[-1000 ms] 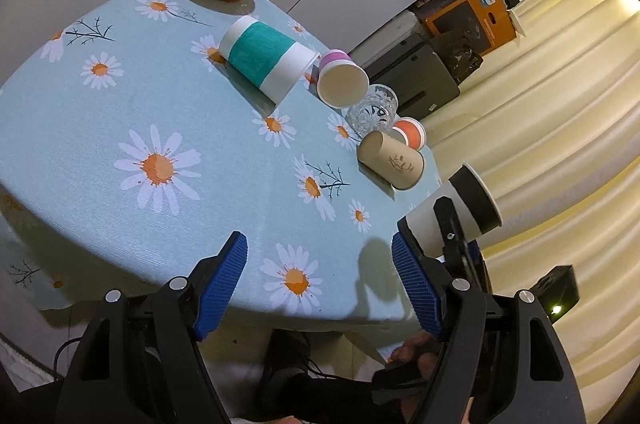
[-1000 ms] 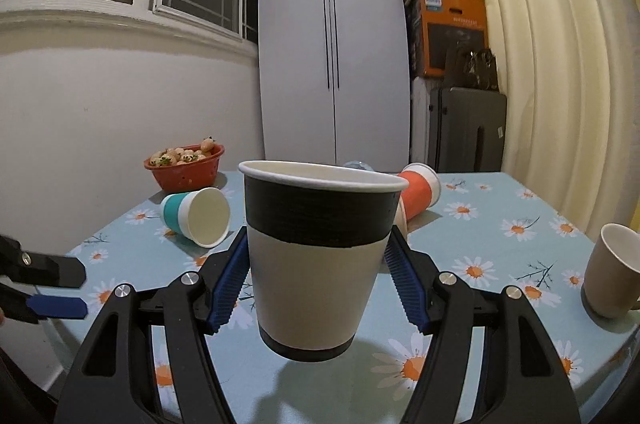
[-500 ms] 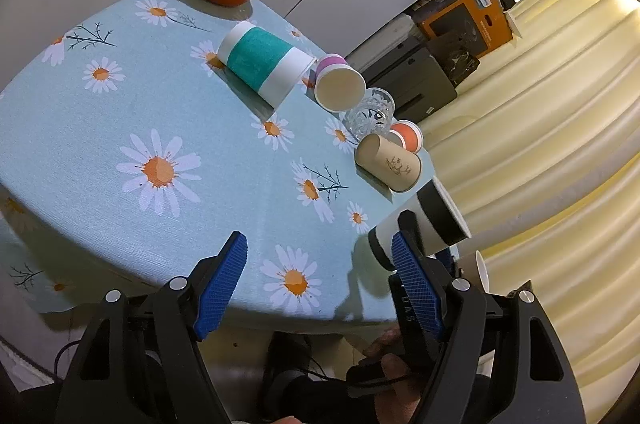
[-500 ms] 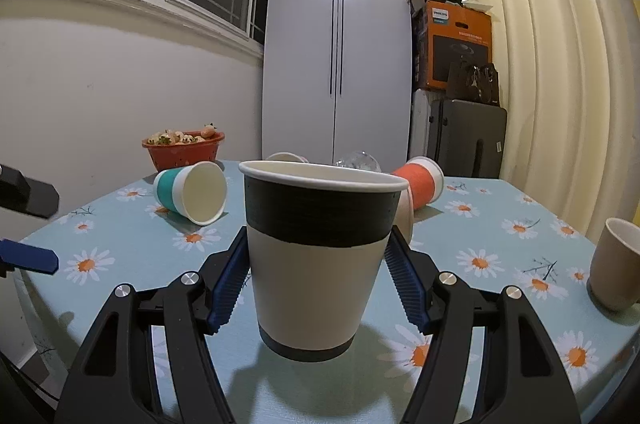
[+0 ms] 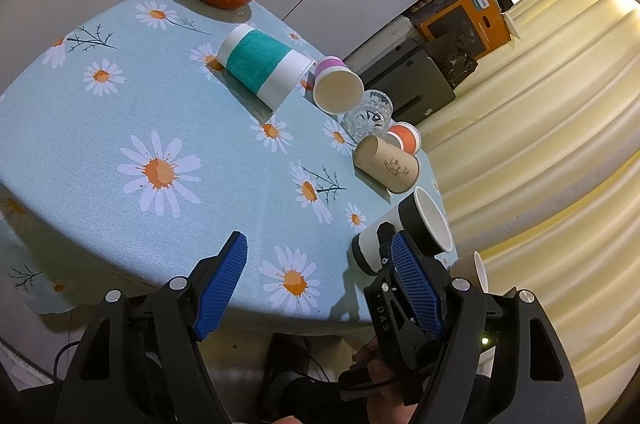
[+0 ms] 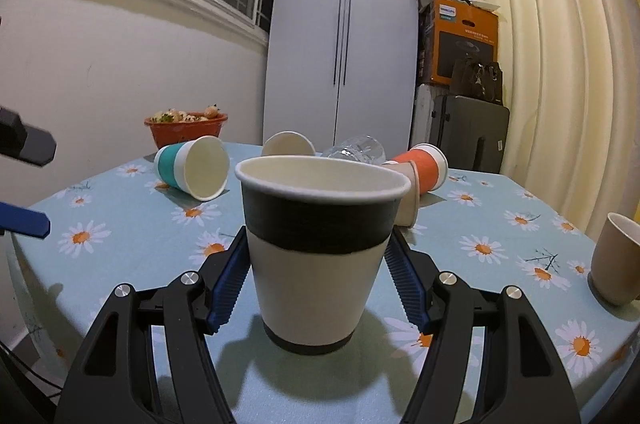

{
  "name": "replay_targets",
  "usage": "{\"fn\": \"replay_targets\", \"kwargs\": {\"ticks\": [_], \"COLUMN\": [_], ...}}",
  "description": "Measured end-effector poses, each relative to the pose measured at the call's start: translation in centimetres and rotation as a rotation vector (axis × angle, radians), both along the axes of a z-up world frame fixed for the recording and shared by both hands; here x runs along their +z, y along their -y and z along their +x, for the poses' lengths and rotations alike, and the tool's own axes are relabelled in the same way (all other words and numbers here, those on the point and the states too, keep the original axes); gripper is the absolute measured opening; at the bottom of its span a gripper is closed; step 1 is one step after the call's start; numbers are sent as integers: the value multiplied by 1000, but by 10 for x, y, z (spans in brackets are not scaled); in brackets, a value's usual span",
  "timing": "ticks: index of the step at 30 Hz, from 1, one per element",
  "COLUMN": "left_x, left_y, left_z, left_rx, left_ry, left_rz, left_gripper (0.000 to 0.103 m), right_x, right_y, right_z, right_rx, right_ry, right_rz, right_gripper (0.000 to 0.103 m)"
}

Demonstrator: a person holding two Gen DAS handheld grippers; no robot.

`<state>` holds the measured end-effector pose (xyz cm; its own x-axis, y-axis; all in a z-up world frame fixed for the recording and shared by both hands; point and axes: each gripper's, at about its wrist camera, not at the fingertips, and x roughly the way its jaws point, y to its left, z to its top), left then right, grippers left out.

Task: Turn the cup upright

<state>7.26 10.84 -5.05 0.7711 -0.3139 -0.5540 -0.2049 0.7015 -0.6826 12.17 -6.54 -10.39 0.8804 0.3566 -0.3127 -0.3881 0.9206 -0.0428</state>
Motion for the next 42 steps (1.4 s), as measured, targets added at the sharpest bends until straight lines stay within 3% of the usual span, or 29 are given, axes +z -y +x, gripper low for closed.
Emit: {"fn": "replay_targets", "kwargs": {"ticks": [5, 9, 14, 17, 20, 23, 30, 32, 38, 42], "left_x": [1, 1, 1, 2, 4, 7, 14, 18, 29, 36], "left_y": [1, 1, 0, -1, 0, 1, 9, 15, 26, 34], "left_z": [0, 0, 0, 0, -2, -6, -15, -18, -31, -42], "left_rx": [0, 1, 3, 7, 7, 16, -9, -7, -7, -15], "left_ry": [1, 1, -1, -6, -4, 11, 54, 70, 119, 154], "left_rz": [4, 5, 13, 24, 46, 66, 92, 120, 196, 248], "left_gripper": [73, 73, 73, 73, 74, 83, 84, 96, 96, 96], "right_x": [-1, 0, 6, 13, 24, 40, 69, 76, 100, 106], "right_y": [0, 2, 6, 8, 16, 26, 56, 63, 83, 92], "right_z": [1, 1, -3, -10, -20, -31, -52, -59, -83, -88], "right_rx": [0, -2, 8, 22, 21, 22, 17, 30, 58, 74], "right_ry": [-13, -34, -44, -48, -50, -45, -97, -111, -67, -89], "right_rz": [5, 11, 26, 28, 35, 46, 110, 108, 66, 38], "right_gripper": [67, 85, 89, 97, 98, 98, 98, 98, 98, 98]}}
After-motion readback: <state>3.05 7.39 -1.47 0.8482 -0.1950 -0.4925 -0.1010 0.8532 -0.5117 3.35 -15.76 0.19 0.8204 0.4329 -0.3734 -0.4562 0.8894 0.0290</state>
